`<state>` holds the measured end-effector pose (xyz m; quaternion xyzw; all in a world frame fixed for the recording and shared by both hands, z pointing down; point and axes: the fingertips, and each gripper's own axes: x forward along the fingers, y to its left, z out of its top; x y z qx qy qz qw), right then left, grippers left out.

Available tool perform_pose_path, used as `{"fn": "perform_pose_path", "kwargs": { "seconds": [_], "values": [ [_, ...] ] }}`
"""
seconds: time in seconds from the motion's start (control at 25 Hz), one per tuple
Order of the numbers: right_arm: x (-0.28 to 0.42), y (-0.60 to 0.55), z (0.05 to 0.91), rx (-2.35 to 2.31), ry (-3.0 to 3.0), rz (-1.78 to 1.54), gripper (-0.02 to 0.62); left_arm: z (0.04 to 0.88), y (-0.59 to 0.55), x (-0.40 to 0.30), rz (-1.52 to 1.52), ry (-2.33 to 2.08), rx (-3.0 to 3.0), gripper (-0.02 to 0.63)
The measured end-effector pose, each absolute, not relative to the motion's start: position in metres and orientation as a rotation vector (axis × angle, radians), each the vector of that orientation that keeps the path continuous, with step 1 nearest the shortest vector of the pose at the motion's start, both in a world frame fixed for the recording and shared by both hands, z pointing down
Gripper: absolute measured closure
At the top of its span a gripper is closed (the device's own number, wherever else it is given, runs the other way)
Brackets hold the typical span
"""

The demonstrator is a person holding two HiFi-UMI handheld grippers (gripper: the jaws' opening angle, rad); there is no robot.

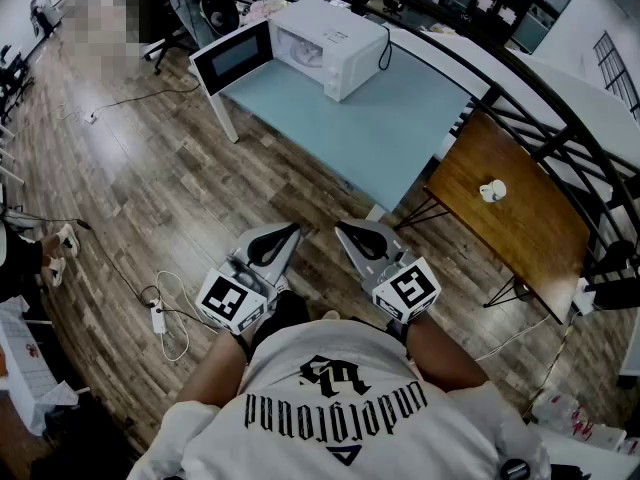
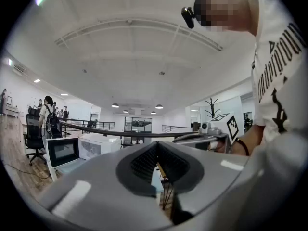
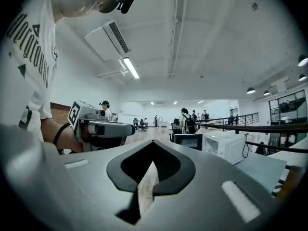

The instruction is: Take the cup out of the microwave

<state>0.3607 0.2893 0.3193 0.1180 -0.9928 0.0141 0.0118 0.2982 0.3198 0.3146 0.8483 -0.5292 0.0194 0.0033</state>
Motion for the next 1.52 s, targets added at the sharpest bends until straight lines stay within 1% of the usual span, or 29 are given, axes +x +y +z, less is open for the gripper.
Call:
{"fn": "perform_pose_path", "kwargs": {
  "seconds": [0.24,0.44,0.68,1.0,1.2,1.52],
  "values": [
    [0.349,0.283,0.32,0.404,-3.096,0.042,0.595,0.316,0.314,0.284,0.037,-1.657,2.643,0.555],
    [0.324,0.267,0.322,0.421,-3.095,0.045,0.595,0.319,0.303,0.258,0.042,-1.665,2.633,0.555],
    [0.266,0.238,0.337,0.403,-3.067,0.071,0.595,0.322,0.281,0.194,0.022,-1.703,2.596,0.555],
    [0.169,0.202,0.328,0.405,-3.05,0.024,0.595,0.324,0.255,0.112,-0.004,-1.656,2.587,0.555],
    [0.128,0.195,0.332,0.373,-3.044,0.029,0.595,0.331,0.249,0.084,0.019,-1.609,2.591,0.555],
    [0.088,0.169,0.342,0.333,-3.043,0.066,0.595,0.34,0.235,0.047,0.031,-1.627,2.552,0.557]
  ]
}}
